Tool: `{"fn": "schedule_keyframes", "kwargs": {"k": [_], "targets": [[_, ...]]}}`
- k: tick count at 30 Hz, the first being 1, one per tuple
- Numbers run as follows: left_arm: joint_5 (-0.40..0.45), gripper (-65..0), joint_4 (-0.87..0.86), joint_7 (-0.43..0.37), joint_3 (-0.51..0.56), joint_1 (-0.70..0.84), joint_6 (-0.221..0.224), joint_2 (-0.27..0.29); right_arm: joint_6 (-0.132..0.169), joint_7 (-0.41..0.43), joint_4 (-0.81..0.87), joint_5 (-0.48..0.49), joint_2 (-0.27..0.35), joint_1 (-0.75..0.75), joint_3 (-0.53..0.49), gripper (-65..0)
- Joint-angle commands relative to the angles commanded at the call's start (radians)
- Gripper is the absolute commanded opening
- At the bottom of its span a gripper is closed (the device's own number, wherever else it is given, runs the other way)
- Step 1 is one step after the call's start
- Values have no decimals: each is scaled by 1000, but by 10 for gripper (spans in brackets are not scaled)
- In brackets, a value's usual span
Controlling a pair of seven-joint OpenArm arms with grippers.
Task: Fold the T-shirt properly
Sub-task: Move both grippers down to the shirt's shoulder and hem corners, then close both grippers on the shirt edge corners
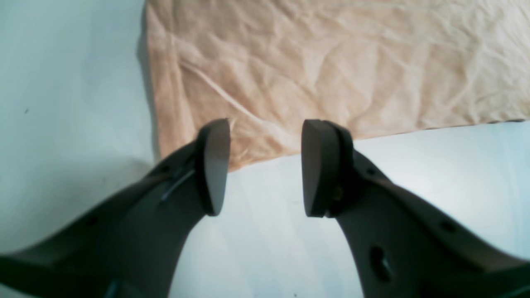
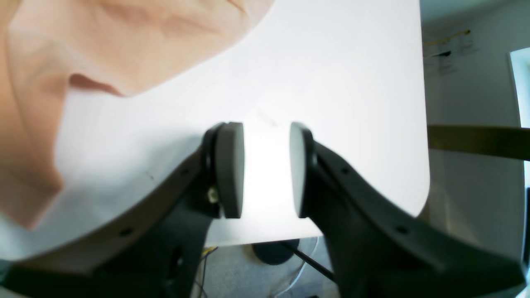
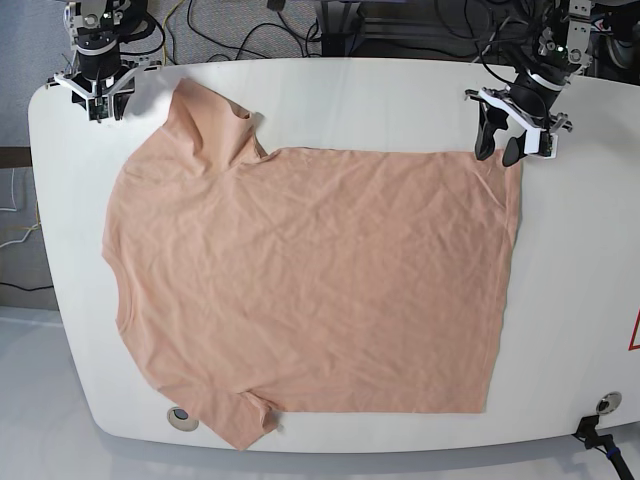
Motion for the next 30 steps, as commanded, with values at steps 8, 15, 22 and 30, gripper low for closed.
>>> {"fn": "schedule_keyframes", "kwargs": {"k": [8,15,22,30], "targets": [[10,-383,37,90,-61,-16,-12,11,57,-43,34,-12,-63,27,-17,-468],[10,-383,37,90,-86,-22,-14,11,60,-55,77,-3,-90,27,-17,-468],[7,-379,37,90,-89,-22,-81,12,166,-104,104,203,-156,27,-14,-464],[5,-371,37,90,-134,-17,-120,15,215,-275,104,725,-149,24,129,-405]]}}
